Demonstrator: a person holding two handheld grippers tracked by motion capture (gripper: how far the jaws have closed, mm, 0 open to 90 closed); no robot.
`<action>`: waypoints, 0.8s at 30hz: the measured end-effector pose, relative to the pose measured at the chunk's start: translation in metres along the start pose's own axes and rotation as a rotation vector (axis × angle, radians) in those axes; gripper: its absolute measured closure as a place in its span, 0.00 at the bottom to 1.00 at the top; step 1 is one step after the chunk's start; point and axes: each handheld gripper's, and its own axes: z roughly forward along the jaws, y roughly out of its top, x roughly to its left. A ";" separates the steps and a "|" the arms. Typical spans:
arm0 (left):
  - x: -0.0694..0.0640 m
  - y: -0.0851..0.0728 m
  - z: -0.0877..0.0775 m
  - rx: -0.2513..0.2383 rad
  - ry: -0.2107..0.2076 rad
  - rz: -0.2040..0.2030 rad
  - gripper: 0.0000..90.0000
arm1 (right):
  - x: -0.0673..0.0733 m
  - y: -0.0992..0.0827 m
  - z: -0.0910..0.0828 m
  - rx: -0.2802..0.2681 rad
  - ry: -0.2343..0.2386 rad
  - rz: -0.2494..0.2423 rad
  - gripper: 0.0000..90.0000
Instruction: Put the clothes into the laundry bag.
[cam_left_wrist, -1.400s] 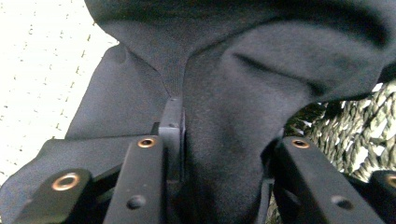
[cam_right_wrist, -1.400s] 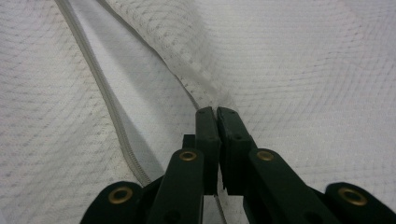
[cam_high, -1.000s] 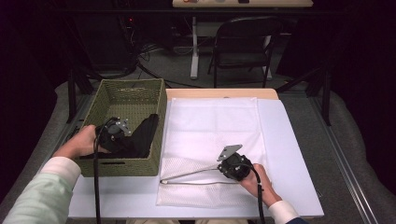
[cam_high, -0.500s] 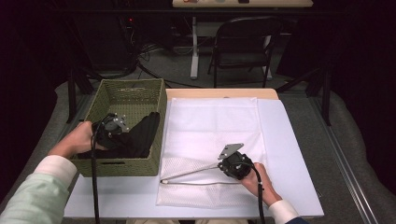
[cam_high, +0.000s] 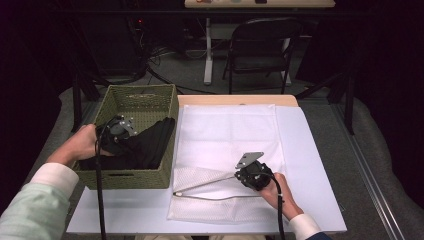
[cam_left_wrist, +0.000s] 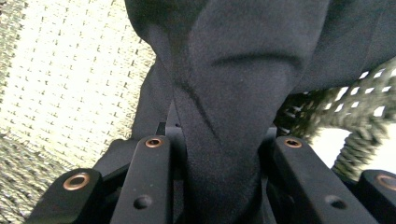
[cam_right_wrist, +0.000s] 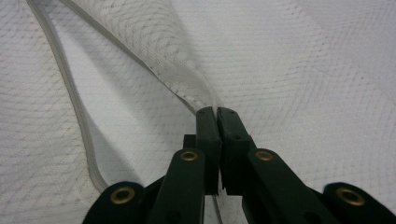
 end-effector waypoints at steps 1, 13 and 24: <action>0.000 0.001 -0.003 0.001 0.007 0.006 0.77 | 0.000 0.000 0.000 -0.002 0.001 -0.005 0.98; -0.002 0.011 -0.033 -0.019 0.019 0.024 0.77 | 0.000 0.000 -0.001 -0.004 -0.001 0.000 0.98; -0.011 0.024 -0.057 -0.041 0.022 0.056 0.77 | 0.001 0.000 -0.002 -0.010 -0.002 -0.002 0.98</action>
